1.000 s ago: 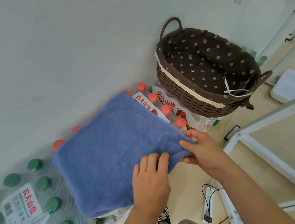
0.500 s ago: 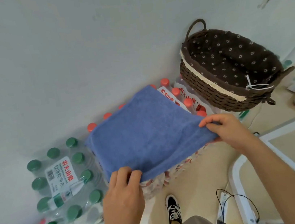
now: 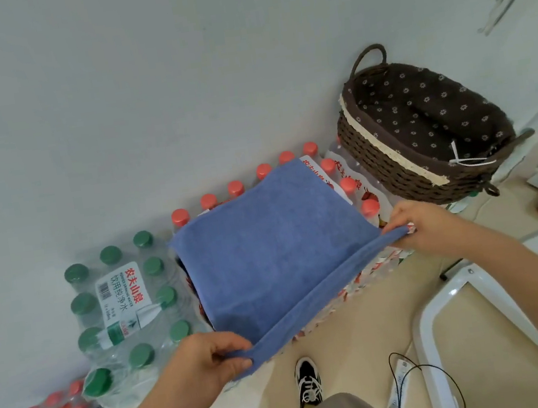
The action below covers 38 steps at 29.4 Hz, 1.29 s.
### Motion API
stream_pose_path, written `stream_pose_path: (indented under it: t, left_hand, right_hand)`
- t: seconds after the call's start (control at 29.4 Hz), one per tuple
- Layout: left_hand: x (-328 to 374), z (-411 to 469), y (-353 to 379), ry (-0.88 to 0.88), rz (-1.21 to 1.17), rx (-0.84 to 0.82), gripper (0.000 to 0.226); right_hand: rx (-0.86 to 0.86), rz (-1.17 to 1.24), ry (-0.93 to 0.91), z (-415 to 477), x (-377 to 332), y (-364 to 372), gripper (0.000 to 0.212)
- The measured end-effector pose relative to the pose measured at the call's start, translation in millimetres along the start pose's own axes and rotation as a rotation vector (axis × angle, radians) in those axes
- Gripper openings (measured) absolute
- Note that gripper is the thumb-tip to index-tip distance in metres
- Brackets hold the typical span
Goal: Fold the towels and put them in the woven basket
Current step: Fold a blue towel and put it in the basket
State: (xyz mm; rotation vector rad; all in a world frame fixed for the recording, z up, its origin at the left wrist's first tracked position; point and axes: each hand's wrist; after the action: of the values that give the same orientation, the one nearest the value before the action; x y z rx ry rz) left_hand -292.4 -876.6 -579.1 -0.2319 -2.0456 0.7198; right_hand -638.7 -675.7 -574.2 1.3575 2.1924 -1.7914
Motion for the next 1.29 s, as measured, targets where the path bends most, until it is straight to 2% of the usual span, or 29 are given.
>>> stream_pose_path:
  t: [0.07, 0.17, 0.27, 0.31, 0.37, 0.44, 0.54, 0.68, 0.82, 0.99, 1.16, 1.29]
  left_hand:
    - [-3, 0, -3, 0.014, -0.048, -0.044, 0.029]
    - [1, -1, -15, 0.05, -0.301, 0.0, 0.003]
    - [-1, 10, -25, -0.032, -0.619, 0.187, 0.041]
    - [0, 16, -28, -0.074, -0.715, 0.259, 0.045]
    - [5, 33, -35, -0.134, -0.828, 0.392, 0.024]
    - [7, 51, -41, -0.173, -0.79, 0.532, 0.011]
    - [7, 79, -50, -0.182, -0.637, 0.705, 0.008]
    - [-2, 112, -59, -0.279, -0.419, 0.835, 0.003]
    - [-17, 132, -60, -0.357, -0.267, 0.848, 0.004]
    - [-16, 136, -59, -0.362, -0.176, 0.893, 0.005]
    - [-18, 139, -58, -0.375, -0.069, 0.89, 0.003]
    - [-22, 139, -60, -0.362, 0.064, 0.846, 0.004]
  right_hand:
    - [-0.014, 0.054, 0.026, -3, 1, 2, 0.02]
    - [0.036, 0.35, 0.004, -6, -7, -1, 0.027]
    - [0.157, 0.592, 0.029, 1, -19, 0, 0.022]
    - [0.213, 0.632, 0.047, 7, -24, 2, 0.018]
    - [0.301, 0.689, 0.086, 24, -37, 4, 0.022]
    - [0.361, 0.701, 0.099, 45, -53, 5, 0.027]
    - [0.404, 0.643, 0.076, 81, -73, 6, 0.02]
    - [0.402, 0.46, 0.091, 120, -79, 13, 0.019]
    - [0.39, 0.229, 0.096, 144, -76, 19, 0.026]
    - [0.325, -0.071, 0.061, 164, -76, 19, 0.037]
    - [0.276, -0.233, 0.07, 173, -79, 21, 0.035]
    - [0.316, -0.322, 0.065, 174, -83, 24, 0.032]
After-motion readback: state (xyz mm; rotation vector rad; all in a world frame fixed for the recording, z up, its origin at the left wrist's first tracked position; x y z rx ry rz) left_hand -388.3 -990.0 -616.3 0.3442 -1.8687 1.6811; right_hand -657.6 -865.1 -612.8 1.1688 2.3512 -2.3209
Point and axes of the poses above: each hand's wrist, its own z-axis towards the middle knuckle, its own y-axis out of the palm, x = y × z, and after that the axes turned 3 degrees about z, right-handed
